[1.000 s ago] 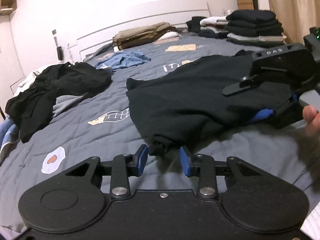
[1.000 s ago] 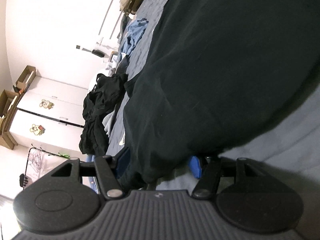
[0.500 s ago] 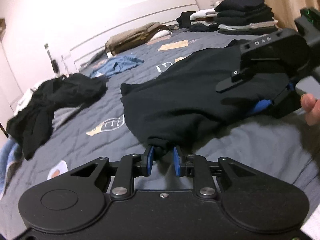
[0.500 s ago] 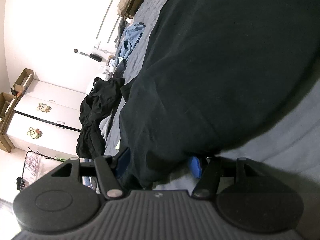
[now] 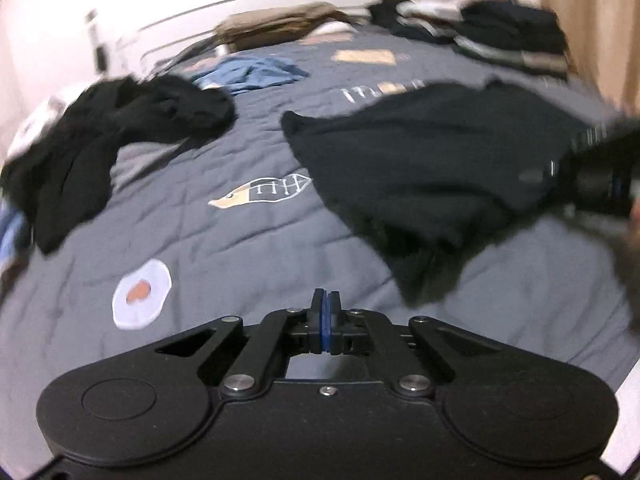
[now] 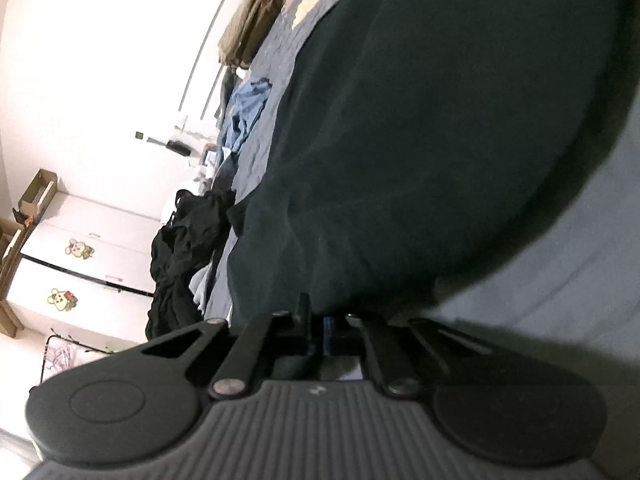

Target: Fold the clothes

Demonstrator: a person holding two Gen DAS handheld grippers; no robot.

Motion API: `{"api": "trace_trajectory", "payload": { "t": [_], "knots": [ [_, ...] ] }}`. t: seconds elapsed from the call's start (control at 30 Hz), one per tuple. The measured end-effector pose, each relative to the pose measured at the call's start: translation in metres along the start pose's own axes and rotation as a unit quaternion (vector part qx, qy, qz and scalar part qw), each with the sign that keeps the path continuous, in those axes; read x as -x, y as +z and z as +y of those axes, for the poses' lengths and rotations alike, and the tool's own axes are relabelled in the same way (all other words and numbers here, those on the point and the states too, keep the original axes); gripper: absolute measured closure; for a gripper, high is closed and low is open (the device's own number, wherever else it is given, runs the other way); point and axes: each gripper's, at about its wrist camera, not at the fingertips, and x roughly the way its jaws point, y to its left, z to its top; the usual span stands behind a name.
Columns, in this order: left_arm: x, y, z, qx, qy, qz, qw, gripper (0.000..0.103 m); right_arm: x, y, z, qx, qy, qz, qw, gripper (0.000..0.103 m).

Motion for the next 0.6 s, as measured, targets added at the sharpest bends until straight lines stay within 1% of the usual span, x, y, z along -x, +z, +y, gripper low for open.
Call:
{"api": "trace_trajectory", "payload": {
  "t": [0.03, 0.07, 0.1, 0.17, 0.2, 0.27, 0.3, 0.37, 0.43, 0.5, 0.53, 0.57, 0.6],
  "knots": [
    [0.003, 0.000, 0.001, 0.033, -0.015, -0.004, 0.9993, 0.102, 0.000, -0.001, 0.000, 0.003, -0.001, 0.000, 1.000, 0.098],
    [0.004, -0.001, 0.000, 0.078, -0.034, -0.008, 0.9963, 0.097, 0.001, 0.000, 0.000, 0.001, 0.001, -0.001, 1.000, 0.098],
    [0.005, -0.003, -0.002, 0.123, -0.053, -0.012, 0.9908, 0.091, 0.001, 0.000, 0.001, -0.001, 0.002, -0.002, 1.000, 0.098],
    [0.002, -0.009, -0.011, 0.207, -0.093, -0.019, 0.9736, 0.060, 0.003, 0.000, 0.003, 0.000, 0.004, -0.005, 1.000, 0.098],
    [0.000, -0.011, -0.017, 0.237, -0.106, -0.028, 0.9653, 0.058, 0.003, 0.000, 0.003, 0.000, 0.004, -0.007, 1.000, 0.098],
    [-0.005, -0.016, -0.029, 0.296, -0.131, -0.045, 0.9452, 0.058, 0.005, -0.001, 0.006, 0.000, 0.006, -0.010, 1.000, 0.098],
    [-0.009, -0.019, -0.033, 0.327, -0.141, -0.052, 0.9329, 0.058, 0.005, -0.002, 0.007, 0.002, 0.006, -0.012, 1.000, 0.098],
    [-0.024, -0.023, -0.037, 0.399, -0.153, -0.057, 0.9021, 0.058, 0.006, -0.003, 0.009, 0.003, 0.007, -0.016, 1.000, 0.098],
    [-0.039, -0.028, -0.036, 0.470, -0.156, -0.060, 0.8669, 0.058, 0.007, -0.004, 0.010, 0.003, 0.006, -0.021, 1.000, 0.098],
    [-0.052, -0.035, -0.029, 0.530, -0.155, -0.062, 0.8315, 0.058, 0.007, -0.007, 0.009, 0.003, 0.004, -0.026, 1.000, 0.098],
    [-0.058, -0.036, -0.026, 0.550, -0.159, -0.062, 0.8177, 0.058, 0.007, -0.008, 0.009, 0.002, 0.003, -0.029, 1.000, 0.098],
    [-0.063, -0.038, -0.023, 0.567, -0.159, -0.063, 0.8059, 0.060, 0.006, -0.009, 0.009, 0.002, 0.001, -0.031, 1.000, 0.098],
    [-0.066, -0.039, -0.020, 0.577, -0.153, -0.066, 0.7998, 0.061, 0.005, -0.011, 0.008, 0.001, 0.000, -0.032, 0.999, 0.098]
  ]
}}
